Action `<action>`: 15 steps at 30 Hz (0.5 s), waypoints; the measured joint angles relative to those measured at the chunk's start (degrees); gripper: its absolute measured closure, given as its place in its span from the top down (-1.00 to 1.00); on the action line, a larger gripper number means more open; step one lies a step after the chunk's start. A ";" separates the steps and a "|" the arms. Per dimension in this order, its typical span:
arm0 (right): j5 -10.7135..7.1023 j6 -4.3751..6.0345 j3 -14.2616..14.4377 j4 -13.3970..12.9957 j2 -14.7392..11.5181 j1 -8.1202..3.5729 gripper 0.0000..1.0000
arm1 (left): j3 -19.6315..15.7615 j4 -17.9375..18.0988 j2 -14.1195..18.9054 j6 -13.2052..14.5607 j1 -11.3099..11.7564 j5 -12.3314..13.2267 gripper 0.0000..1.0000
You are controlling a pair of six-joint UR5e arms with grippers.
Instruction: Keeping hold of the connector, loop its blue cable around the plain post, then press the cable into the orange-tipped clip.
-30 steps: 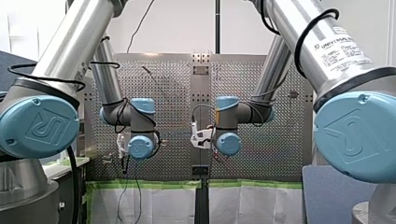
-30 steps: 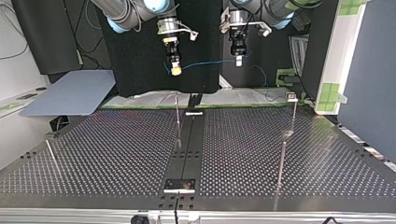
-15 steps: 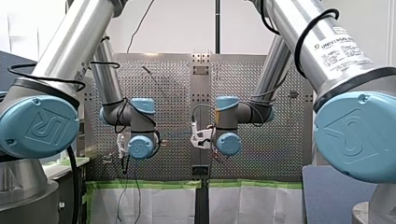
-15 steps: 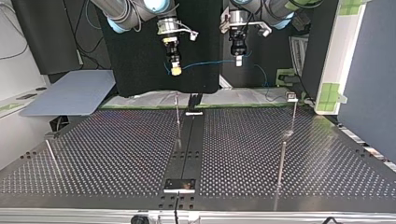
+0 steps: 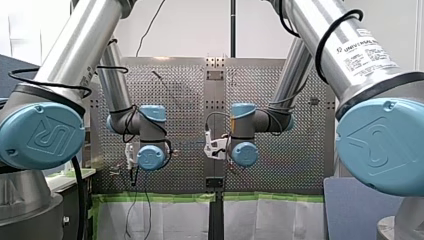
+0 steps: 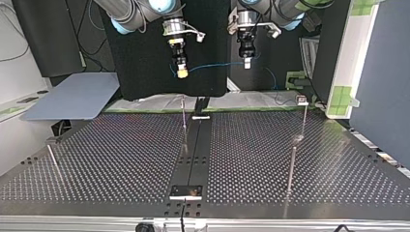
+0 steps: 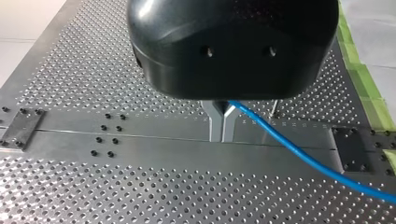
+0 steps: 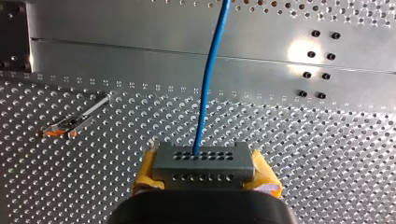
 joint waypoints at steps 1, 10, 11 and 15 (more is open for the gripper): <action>-0.03 -0.02 -0.02 0.01 0.02 0.01 -1.00 | 0.00 0.00 0.01 0.00 0.01 0.00 -1.00; -2.23 -0.17 -1.84 2.52 3.69 0.93 -1.00 | 0.03 0.00 0.04 0.00 0.03 0.00 -1.00; -2.29 -0.17 -1.88 2.62 4.20 0.94 -1.00 | 0.03 0.00 0.03 0.00 0.03 0.00 -1.00; -2.40 -0.18 -1.95 2.77 6.57 0.96 -1.00 | 0.03 0.00 0.04 0.00 0.03 0.00 -1.00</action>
